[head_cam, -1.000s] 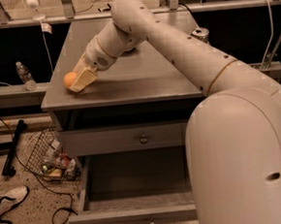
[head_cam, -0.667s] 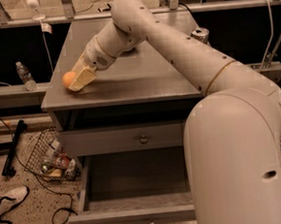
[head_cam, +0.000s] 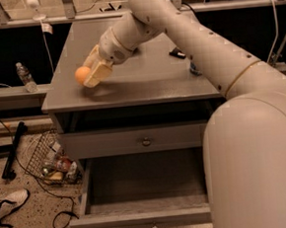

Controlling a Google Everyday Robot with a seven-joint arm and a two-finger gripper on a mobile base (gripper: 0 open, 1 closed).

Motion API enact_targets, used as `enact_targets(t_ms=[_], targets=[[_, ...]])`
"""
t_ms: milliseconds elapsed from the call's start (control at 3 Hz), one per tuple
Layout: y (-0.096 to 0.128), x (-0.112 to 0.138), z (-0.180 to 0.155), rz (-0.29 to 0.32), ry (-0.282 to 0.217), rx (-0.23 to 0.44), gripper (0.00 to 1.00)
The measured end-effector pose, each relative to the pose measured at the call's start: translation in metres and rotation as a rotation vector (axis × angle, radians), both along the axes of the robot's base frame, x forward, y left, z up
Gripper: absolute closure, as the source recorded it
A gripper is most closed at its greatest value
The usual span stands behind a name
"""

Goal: Place orange into middle drawer

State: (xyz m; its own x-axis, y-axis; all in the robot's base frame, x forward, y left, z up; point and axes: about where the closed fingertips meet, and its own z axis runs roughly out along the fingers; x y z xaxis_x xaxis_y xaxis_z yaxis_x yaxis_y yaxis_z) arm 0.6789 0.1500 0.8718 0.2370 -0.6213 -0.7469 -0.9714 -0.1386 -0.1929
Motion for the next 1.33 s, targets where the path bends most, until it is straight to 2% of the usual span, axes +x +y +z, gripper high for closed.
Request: enact_targets(t_ms=[333,667,1000,1333], targets=[[-0.028,-0.012,0.004,0.051,-0.076,-0.057,1.00],[-0.079,-0.030,-0.002,0.019,-0.147,-0.186,1.00],[-0.119,-0.047,-0.008,-0.045,-0.149,-0.280,1.00],[-0.179,-0.076,-0.005,-0.153,-0.123,-0.438,1.00]])
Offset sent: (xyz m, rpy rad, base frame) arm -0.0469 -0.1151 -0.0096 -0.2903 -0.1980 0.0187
